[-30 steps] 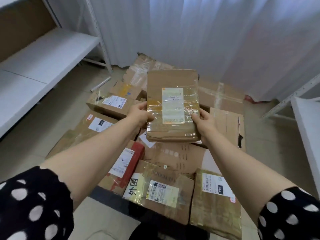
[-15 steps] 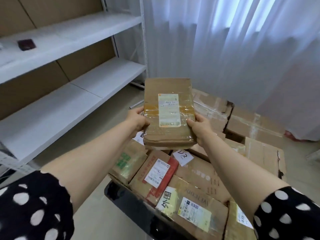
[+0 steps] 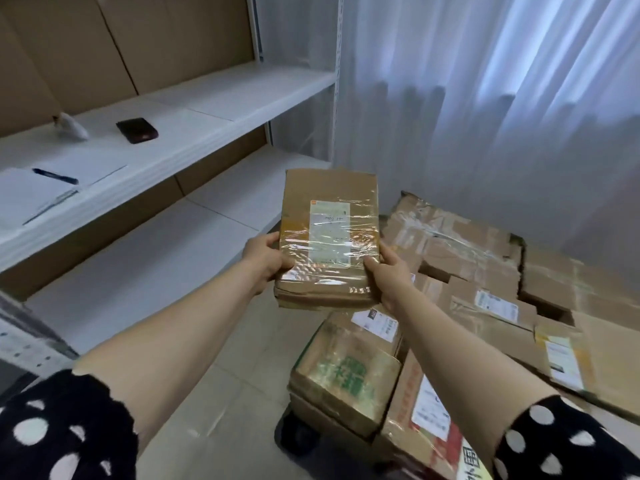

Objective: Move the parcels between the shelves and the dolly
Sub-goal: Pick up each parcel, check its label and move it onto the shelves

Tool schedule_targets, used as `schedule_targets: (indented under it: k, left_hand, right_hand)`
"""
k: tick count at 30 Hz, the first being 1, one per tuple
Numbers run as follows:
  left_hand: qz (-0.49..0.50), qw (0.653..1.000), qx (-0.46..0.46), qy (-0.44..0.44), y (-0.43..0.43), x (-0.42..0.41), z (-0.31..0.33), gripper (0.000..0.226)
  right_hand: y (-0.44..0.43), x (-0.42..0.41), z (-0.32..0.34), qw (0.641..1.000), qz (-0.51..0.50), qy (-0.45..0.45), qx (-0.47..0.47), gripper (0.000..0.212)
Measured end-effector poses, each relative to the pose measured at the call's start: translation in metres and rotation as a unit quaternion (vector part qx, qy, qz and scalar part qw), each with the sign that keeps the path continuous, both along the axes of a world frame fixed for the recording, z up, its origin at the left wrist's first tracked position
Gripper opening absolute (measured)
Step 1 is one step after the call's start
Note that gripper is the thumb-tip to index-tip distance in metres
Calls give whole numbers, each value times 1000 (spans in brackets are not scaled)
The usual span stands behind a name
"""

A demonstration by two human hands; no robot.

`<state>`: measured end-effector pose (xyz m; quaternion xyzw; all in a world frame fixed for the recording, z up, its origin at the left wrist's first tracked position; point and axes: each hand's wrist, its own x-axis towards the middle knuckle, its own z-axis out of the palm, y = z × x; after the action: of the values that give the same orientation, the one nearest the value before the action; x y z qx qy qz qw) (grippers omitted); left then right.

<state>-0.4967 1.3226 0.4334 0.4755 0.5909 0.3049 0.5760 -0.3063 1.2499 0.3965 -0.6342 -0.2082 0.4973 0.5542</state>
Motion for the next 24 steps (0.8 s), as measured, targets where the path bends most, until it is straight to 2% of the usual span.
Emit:
schedule_targets:
  k: [7, 12, 15, 19, 22, 24]
  left_hand:
    - [-52, 998, 24, 12, 78, -2, -5, 71]
    - [-86, 993, 53, 56, 124, 22, -9, 48]
    - [-99, 991, 78, 55, 154, 46, -10, 44]
    - [-152, 987, 48, 20, 185, 87, -10, 54]
    - [-185, 982, 39, 17, 218, 128, -16, 76]
    - [-209, 977, 40, 8, 243, 159, -27, 82]
  right_hand:
    - [52, -10, -15, 998, -34, -15, -41, 54]
    - [97, 10, -15, 998, -55, 37, -1, 51]
    - [121, 30, -16, 997, -69, 39, 12, 54]
    - [142, 62, -12, 993, -110, 51, -4, 57]
    - [164, 98, -14, 986, -156, 56, -7, 57]
    - [182, 121, -20, 981, -190, 44, -12, 59]
